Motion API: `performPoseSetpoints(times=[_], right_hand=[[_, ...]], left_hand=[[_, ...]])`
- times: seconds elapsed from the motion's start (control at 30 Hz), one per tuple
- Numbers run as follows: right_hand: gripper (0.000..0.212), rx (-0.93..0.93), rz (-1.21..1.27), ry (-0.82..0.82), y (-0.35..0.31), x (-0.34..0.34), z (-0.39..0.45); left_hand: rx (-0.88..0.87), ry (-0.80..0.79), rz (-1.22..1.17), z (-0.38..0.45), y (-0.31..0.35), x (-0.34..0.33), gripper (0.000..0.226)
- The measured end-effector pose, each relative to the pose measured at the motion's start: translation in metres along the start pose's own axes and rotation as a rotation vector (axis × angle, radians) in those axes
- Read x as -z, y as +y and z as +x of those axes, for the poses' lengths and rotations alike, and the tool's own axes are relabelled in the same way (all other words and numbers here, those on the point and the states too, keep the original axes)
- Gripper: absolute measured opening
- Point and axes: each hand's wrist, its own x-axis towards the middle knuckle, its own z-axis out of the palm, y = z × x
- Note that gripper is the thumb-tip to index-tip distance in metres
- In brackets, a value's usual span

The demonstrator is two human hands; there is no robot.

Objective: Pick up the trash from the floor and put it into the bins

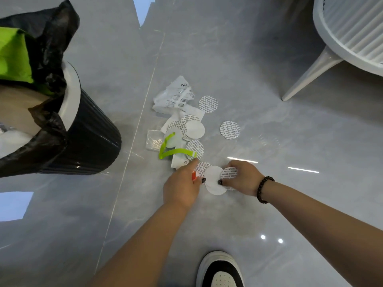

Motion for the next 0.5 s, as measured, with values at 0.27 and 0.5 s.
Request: performPoseSetpoints(times=[0.27, 0.5], right_hand=[[0.021, -0.012, 0.137, 0.07, 0.007, 0.031, -0.001], [0.016, 0.051, -0.023, -0.14, 0.003, 0.046, 0.003]], left_hand=[[-0.077, -0.095, 0.029, 0.0, -0.004, -0.007, 0.056], [-0.085, -0.065, -0.292, -0.002, 0.003, -0.015, 0.038]])
